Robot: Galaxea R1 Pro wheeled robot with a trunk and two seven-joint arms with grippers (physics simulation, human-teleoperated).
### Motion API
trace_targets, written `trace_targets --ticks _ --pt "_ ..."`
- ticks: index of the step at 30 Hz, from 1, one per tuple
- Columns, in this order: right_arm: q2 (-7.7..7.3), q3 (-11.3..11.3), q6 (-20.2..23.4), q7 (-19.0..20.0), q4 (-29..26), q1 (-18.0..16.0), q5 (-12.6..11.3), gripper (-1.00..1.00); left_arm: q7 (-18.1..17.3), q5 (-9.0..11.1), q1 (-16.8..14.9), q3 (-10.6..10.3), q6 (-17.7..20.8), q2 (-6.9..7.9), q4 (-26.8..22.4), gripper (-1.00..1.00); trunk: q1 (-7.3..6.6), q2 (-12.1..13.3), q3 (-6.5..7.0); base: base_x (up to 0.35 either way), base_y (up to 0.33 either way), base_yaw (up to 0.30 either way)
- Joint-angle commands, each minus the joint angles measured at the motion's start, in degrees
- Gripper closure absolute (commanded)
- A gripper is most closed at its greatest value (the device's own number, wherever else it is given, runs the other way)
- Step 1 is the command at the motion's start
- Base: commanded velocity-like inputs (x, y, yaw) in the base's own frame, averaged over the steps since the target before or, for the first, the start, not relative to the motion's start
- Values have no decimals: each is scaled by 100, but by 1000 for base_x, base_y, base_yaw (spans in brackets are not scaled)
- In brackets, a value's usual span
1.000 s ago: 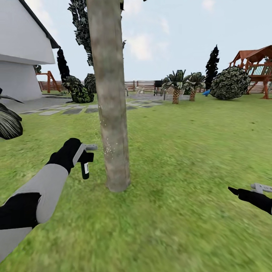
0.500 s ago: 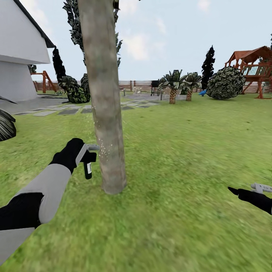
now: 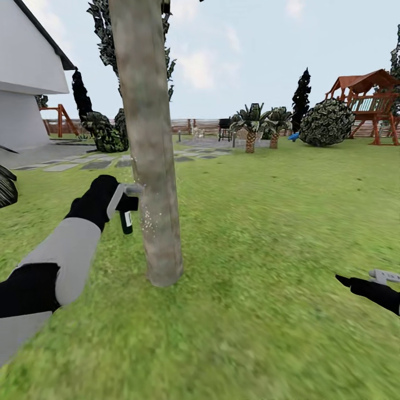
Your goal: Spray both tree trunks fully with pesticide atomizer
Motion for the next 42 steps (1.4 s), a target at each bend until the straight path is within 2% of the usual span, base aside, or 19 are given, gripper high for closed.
trace_targets --ticks 1,4,6,12,19,23,25,31,35,42 --pt "0 0 0 0 0 0 0 -100 0 0 -90 0 4 0 4 100 1 1 -1 0 0 0" --pt "0 0 0 0 0 -2 0 -100 0 4 -306 1 14 -5 18 100 1 1 -1 0 0 0" --pt "0 0 0 0 0 0 0 -100 0 8 -536 -1 18 -59 38 100 1 1 -1 0 0 0" --pt "0 0 0 0 0 0 0 -100 0 9 -775 -1 19 -201 52 100 1 1 -1 0 0 0" --pt "0 0 0 0 0 0 0 -100 0 9 -850 2 19 -203 102 100 1 1 -1 0 0 0" --pt "0 0 0 0 0 0 0 -100 0 9 -861 0 16 -199 493 100 1 1 -1 0 0 0" --pt "0 0 0 0 0 -1 0 -100 0 2 -862 -1 12 -183 887 100 1 1 -1 0 0 0" --pt "-2 0 0 0 0 0 0 -100 0 0 -862 -1 2 -155 1120 100 1 1 -1 0 0 0" --pt "-7 -2 0 0 0 0 0 -100 0 -6 -856 -1 -21 -157 1634 100 1 1 -1 0 0 0" --pt "-4 0 0 0 0 0 0 -100 -10 -8 -809 -2 -33 -45 1748 100 1 1 -1 0 0 0"
